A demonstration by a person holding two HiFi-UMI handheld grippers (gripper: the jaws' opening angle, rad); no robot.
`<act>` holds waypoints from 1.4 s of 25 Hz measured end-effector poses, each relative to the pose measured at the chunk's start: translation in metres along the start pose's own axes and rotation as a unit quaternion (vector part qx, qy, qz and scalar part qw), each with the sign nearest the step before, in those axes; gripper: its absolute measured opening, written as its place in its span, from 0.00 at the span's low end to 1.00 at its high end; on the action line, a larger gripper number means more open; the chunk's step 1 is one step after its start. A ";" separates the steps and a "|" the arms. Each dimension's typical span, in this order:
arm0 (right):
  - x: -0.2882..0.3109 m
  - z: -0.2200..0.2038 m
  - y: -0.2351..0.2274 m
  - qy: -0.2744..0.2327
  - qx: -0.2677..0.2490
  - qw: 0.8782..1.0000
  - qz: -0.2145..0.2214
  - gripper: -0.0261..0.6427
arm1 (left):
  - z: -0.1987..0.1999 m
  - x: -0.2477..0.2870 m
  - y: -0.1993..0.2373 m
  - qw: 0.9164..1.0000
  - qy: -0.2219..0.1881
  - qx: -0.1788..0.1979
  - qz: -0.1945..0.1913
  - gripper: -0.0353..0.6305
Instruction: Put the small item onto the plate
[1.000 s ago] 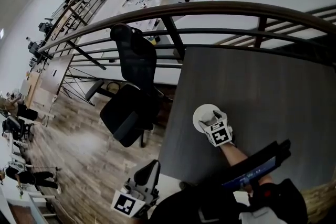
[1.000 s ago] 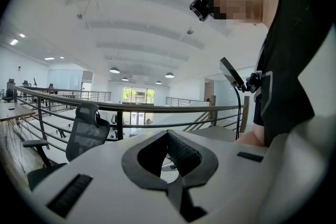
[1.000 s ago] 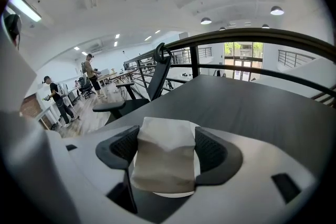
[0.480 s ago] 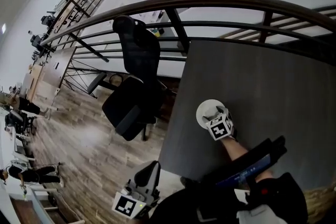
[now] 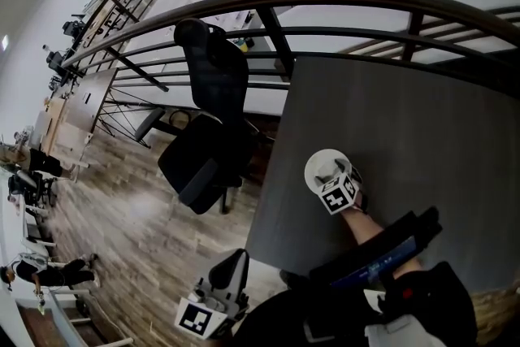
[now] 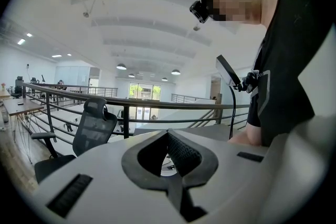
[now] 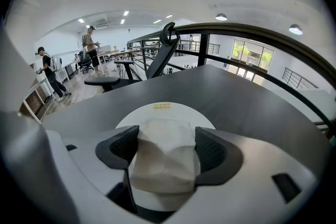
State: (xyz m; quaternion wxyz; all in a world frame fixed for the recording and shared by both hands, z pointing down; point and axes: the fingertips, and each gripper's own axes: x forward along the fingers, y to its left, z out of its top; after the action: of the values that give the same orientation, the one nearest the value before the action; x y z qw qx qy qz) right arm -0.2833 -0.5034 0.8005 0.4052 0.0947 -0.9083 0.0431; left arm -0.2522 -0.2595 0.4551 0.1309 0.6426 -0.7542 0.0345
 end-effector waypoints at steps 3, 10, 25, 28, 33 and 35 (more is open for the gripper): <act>0.000 0.000 -0.001 0.008 0.001 1.000 -0.001 0.54 | 0.000 0.001 0.000 1.000 0.000 -0.002 0.000 0.06; 0.000 -0.002 0.001 0.014 0.015 1.000 0.007 0.54 | 0.002 -0.002 -0.002 1.000 -0.003 0.001 -0.008 0.06; -0.072 0.047 0.009 -0.096 0.067 0.993 0.000 0.61 | 0.004 -0.004 -0.018 0.999 -0.023 0.007 -0.049 0.06; -0.097 0.072 0.012 -0.140 0.071 0.988 -0.009 0.49 | 0.004 -0.007 -0.019 0.997 -0.031 0.012 -0.065 0.06; -0.146 0.104 0.026 -0.203 0.081 0.976 -0.019 0.30 | 0.005 -0.017 -0.018 0.994 -0.040 0.021 -0.096 0.06; -0.164 0.111 0.034 -0.223 0.080 0.971 -0.025 0.22 | 0.006 -0.024 -0.018 0.993 -0.046 0.025 -0.107 0.06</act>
State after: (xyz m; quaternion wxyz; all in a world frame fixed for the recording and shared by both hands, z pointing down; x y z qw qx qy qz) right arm -0.2645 -0.4648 0.6044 0.1847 0.1563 -0.9667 0.0836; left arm -0.2326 -0.2410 0.4413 0.0827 0.7237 -0.6850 0.0099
